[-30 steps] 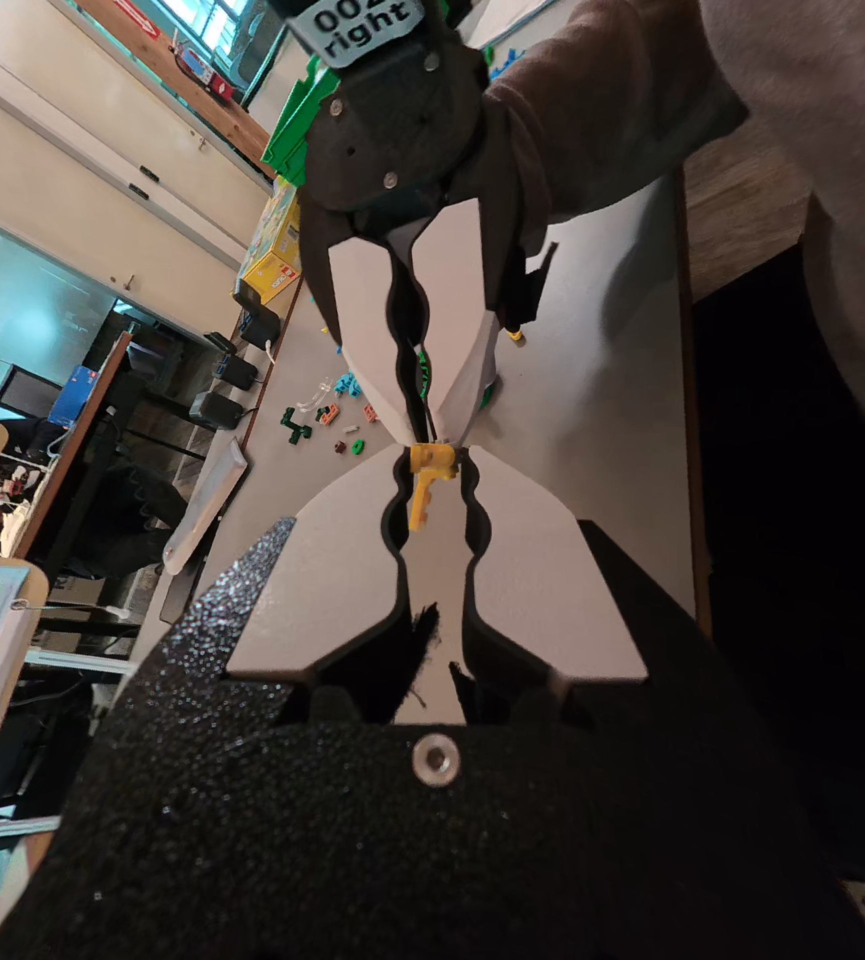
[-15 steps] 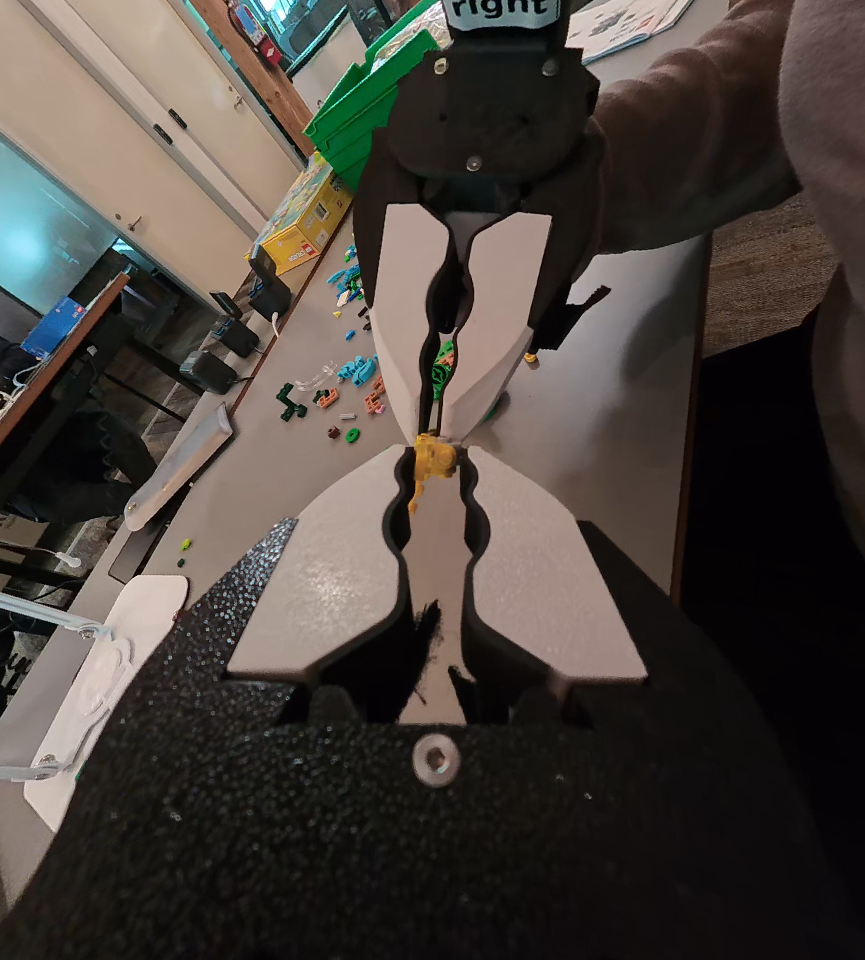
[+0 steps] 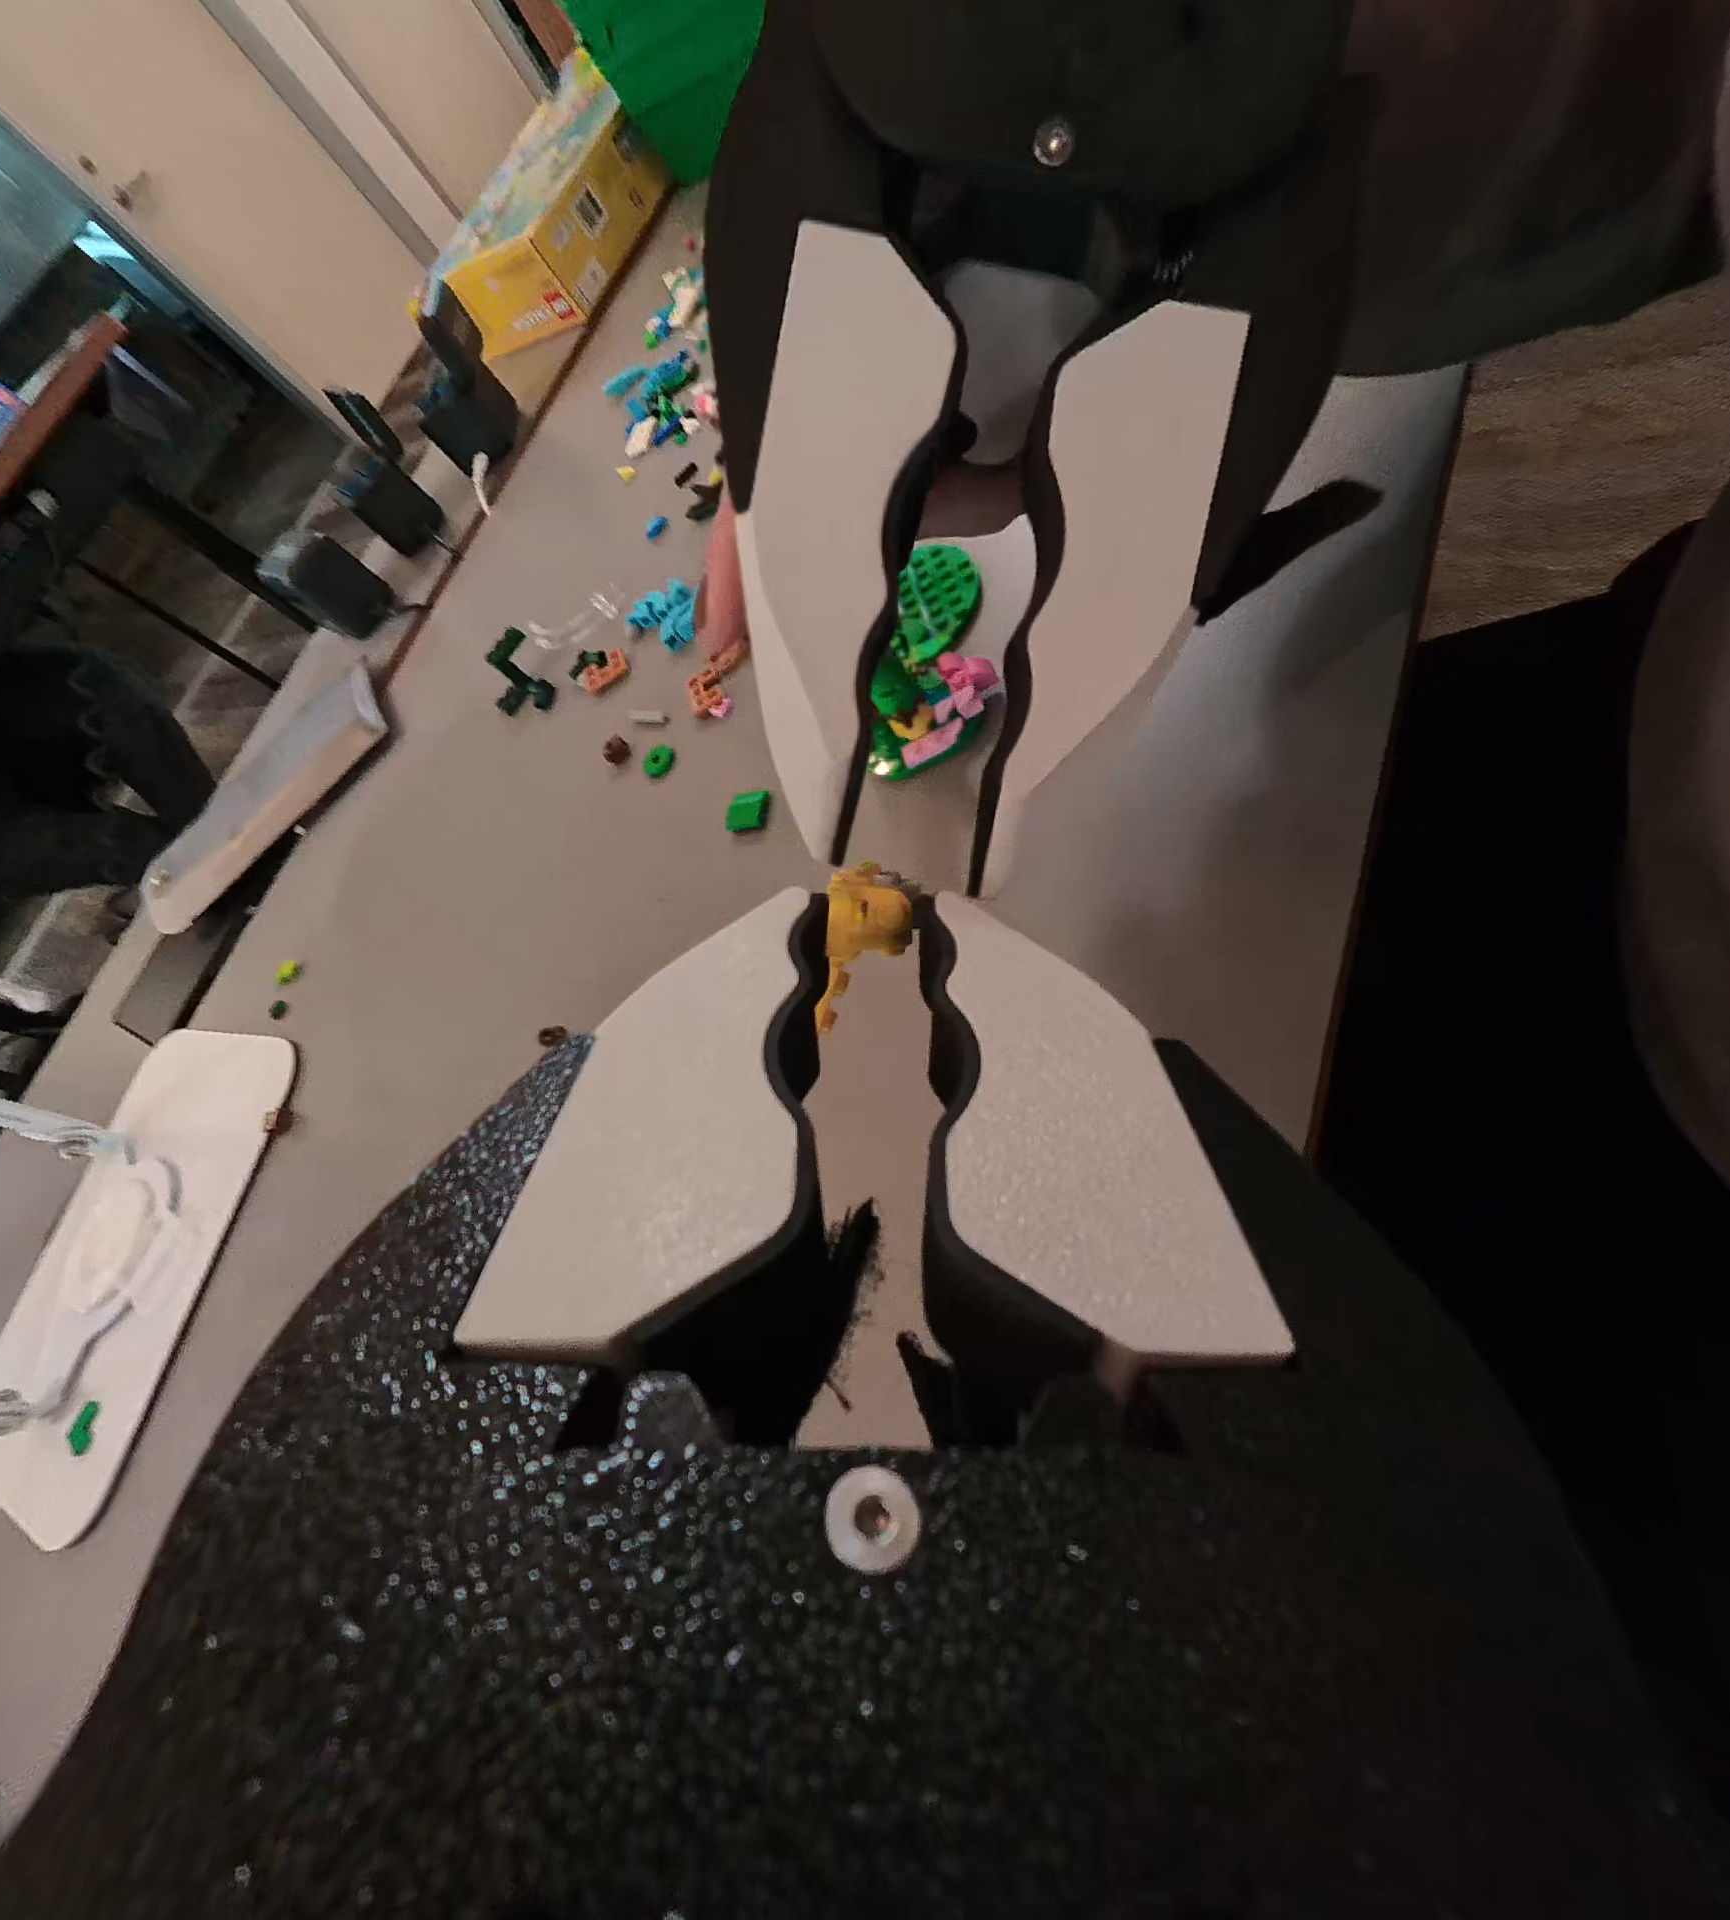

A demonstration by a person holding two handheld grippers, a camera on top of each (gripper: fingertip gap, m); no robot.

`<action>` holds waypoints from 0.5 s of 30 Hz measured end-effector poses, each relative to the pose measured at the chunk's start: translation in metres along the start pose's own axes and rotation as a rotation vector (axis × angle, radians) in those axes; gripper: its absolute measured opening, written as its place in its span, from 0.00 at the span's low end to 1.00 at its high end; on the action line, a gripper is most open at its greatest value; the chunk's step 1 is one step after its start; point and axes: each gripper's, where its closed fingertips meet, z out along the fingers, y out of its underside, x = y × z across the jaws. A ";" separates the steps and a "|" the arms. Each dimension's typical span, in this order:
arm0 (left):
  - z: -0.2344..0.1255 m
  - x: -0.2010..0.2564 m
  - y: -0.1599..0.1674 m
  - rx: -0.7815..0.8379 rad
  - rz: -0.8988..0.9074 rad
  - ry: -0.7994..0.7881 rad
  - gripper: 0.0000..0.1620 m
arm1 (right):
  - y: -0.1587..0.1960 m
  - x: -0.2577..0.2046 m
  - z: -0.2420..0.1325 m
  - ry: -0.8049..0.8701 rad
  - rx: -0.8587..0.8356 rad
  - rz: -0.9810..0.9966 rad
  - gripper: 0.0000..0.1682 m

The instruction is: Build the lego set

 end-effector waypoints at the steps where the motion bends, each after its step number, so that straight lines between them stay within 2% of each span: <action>1: 0.001 0.001 0.001 -0.004 -0.023 0.016 0.10 | 0.000 -0.001 0.001 -0.005 0.002 -0.006 0.11; 6: 0.002 0.006 0.001 0.002 -0.098 0.088 0.10 | 0.000 -0.007 0.001 -0.045 0.020 0.025 0.09; 15: 0.004 0.018 0.002 -0.007 -0.036 0.156 0.10 | 0.005 -0.020 0.000 -0.151 0.007 0.077 0.09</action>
